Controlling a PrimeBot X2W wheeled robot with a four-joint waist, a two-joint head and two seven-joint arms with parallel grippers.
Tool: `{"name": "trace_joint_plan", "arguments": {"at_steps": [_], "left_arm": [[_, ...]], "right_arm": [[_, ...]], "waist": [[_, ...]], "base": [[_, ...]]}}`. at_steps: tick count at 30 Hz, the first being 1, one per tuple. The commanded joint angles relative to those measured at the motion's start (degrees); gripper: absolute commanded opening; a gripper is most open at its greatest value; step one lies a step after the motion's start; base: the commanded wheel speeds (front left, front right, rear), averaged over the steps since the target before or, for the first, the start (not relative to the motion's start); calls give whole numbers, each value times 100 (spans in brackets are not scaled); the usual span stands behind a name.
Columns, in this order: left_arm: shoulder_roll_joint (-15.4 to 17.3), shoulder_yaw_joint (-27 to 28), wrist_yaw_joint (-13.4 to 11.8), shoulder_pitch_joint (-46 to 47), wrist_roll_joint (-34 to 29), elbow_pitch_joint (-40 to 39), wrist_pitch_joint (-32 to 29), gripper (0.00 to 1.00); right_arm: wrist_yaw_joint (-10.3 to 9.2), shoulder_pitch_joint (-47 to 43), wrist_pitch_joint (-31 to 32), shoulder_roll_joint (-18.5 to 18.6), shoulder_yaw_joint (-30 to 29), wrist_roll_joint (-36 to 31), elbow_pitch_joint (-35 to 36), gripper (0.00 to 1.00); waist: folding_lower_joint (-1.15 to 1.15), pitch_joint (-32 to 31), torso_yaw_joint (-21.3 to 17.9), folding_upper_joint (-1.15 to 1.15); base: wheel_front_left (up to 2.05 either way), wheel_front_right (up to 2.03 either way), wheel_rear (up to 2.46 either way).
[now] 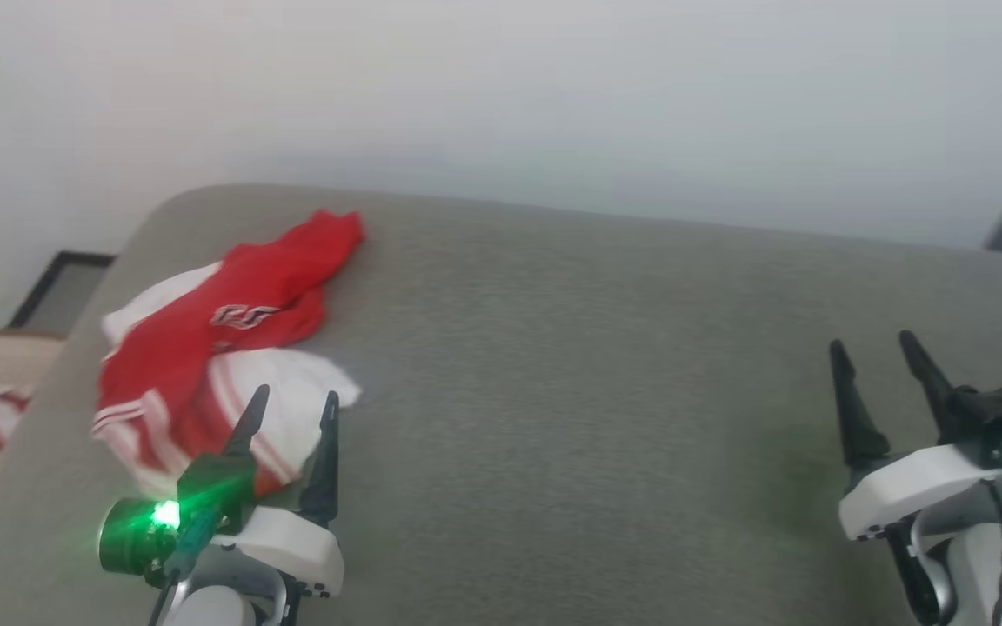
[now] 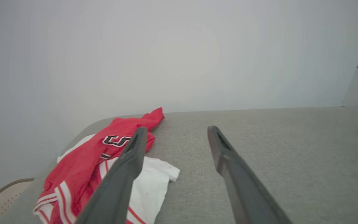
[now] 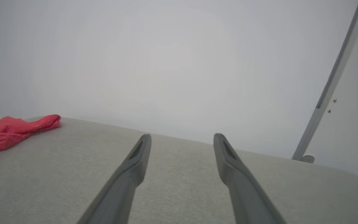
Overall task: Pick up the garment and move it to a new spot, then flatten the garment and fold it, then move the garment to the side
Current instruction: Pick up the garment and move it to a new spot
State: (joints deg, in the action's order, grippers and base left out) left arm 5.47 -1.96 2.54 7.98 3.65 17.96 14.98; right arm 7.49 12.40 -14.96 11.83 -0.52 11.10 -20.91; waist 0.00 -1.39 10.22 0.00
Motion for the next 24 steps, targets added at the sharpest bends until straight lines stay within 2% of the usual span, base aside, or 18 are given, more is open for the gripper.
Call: {"name": "trace_joint_plan", "arguments": {"at_steps": [1,12,24], "left_arm": [[3,30,-24,39,-4,20,30,100],[-23,141,-65,-95,1,84,30,100],[-174,696,-507,-671,222,-618,30,100]], "right_arm": [[0,-16,-29,-39,78,21,-8,100],[-1,-24,-30,-183,484,117,-92,100],[-2,745,-30,-294,1635,334,-414,100]], "waist": [[0,-32,406,0],[0,-104,1759,0],[0,243,2015,0]], "base": [[0,0,0],[0,0,0],[0,0,0]]}}
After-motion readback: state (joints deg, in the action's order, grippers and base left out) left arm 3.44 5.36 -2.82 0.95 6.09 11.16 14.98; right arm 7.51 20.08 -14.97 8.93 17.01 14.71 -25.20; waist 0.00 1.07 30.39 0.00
